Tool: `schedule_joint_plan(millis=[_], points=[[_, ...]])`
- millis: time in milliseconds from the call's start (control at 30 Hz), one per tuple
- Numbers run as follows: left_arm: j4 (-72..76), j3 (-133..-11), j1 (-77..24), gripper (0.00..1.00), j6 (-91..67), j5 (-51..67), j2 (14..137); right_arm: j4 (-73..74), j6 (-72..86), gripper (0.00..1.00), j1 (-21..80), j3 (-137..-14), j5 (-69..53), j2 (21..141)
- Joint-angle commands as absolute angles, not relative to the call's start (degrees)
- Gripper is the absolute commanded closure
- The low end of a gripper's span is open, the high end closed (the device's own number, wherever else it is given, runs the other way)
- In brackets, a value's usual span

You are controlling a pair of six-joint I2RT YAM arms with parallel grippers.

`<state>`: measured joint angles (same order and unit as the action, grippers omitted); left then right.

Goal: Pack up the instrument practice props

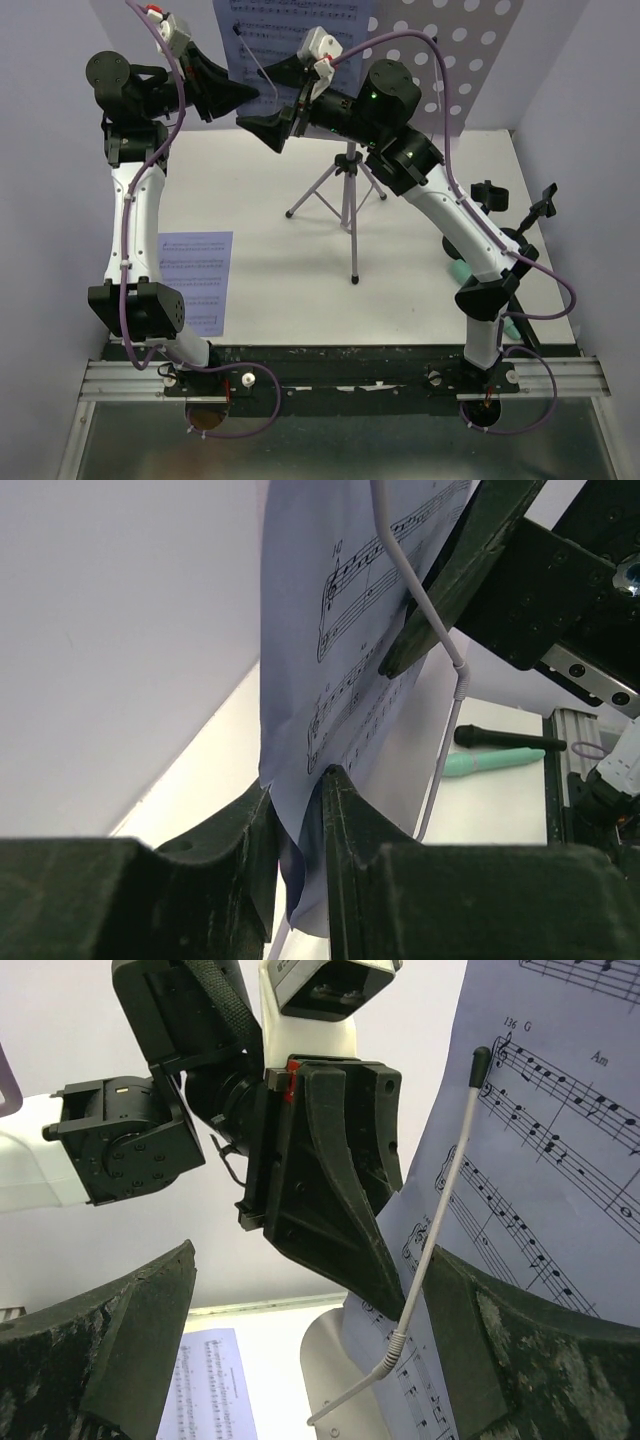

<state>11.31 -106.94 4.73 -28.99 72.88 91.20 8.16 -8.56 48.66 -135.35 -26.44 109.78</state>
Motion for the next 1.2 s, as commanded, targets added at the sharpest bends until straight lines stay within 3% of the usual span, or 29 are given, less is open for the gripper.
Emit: schedule_joint_plan(millis=[0, 67, 167, 300, 400, 900, 1067, 1167], points=[[12.66, -107.23, 5.54, 0.74, -28.39, 68.30, 88.59, 5.62, -9.40, 0.01, 49.22, -133.77, -28.04, 107.05], [11.69, -107.23, 5.71, 0.71, -27.95, 67.59, 88.42, 5.89, -9.23, 0.01, 49.22, -133.33, -27.69, 106.70], [11.25, -106.79, 5.71, 0.43, -28.21, 66.36, 88.07, 6.15, -9.23, 0.00, 49.13, -132.63, -27.51, 106.52], [13.44, -107.14, 5.45, 0.35, -30.49, 65.13, 88.68, 6.15, -9.14, 0.01, 49.13, -132.45, -27.07, 106.52], [13.71, -108.54, 4.57, 0.34, -30.15, 64.78, 89.38, 6.33, -9.14, 0.01, 49.13, -132.45, -27.07, 106.70], [3.60, -109.87, 8.96, 0.44, -20.74, 54.75, 85.35, 6.85, -9.23, 0.01, 49.04, -131.84, -25.58, 106.61], [7.46, -105.83, 11.33, 0.64, -24.95, 58.26, 83.41, 6.86, -9.32, 0.01, 48.96, -131.92, -25.40, 106.79], [9.75, -103.11, 12.30, 0.83, -27.15, 60.99, 82.36, 6.94, -9.14, 0.01, 48.87, -131.92, -25.58, 106.79]])
